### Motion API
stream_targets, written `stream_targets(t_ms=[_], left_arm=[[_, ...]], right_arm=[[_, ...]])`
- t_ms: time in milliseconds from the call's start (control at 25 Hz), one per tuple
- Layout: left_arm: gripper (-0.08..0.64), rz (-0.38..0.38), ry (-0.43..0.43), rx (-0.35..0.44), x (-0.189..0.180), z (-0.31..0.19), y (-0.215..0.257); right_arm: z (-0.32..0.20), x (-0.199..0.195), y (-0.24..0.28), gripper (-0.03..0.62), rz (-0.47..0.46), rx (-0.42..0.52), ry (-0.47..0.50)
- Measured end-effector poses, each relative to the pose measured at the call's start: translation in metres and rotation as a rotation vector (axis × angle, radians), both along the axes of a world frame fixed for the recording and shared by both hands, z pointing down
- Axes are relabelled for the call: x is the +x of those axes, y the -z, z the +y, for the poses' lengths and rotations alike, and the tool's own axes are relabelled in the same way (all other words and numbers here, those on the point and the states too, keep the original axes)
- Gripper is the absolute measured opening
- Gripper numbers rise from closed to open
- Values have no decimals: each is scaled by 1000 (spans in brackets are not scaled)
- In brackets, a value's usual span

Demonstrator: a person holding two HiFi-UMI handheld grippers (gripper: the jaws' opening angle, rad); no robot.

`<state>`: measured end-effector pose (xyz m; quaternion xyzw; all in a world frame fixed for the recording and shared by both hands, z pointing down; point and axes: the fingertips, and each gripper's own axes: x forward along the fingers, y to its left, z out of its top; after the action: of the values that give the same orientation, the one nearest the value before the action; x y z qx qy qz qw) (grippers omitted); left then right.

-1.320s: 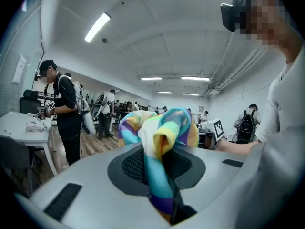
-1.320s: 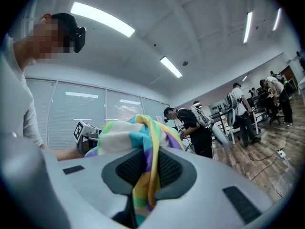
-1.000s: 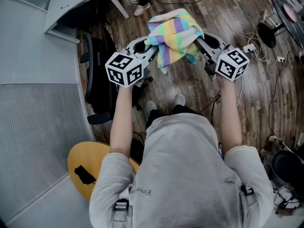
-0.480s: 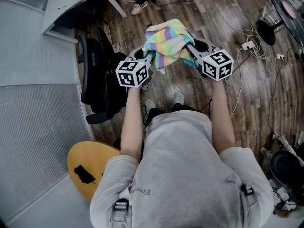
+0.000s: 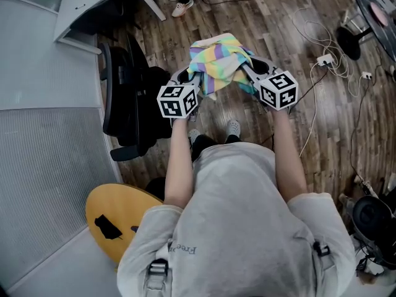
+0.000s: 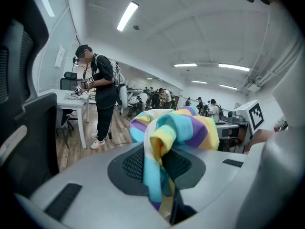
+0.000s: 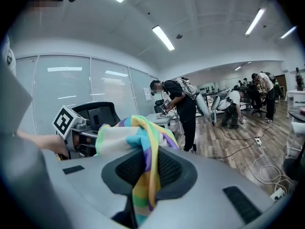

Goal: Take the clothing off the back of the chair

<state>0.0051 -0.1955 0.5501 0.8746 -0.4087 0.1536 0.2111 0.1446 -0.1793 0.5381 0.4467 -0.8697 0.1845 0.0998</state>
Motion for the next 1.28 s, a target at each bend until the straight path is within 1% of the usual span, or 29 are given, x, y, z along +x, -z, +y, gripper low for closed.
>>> stream_targets(t_ms=[120,280,560,720,960,1280], left_arm=[[92,-1,-21,-16,0,6,-11],[92,-4,-12,-41,-2,16,-26],[92,2,10,-75,-8,32,-45],[92,6,17,-87,-11,35,-54],[92,8,15,-95,-11,41,-56],[92,20,25,-79,-11,40,-51]], right_arm=[[3,0,-11,69,20,-14,5],[9,-1,-27,69,29,-44,10],[20,-8,-48,69,-20,-73,0],[23,-11,-59,69,-27,-93,-5],[25,-11,-64,69,-41,-99,-30],[22,-13,-62,69,-45,-87,-27]])
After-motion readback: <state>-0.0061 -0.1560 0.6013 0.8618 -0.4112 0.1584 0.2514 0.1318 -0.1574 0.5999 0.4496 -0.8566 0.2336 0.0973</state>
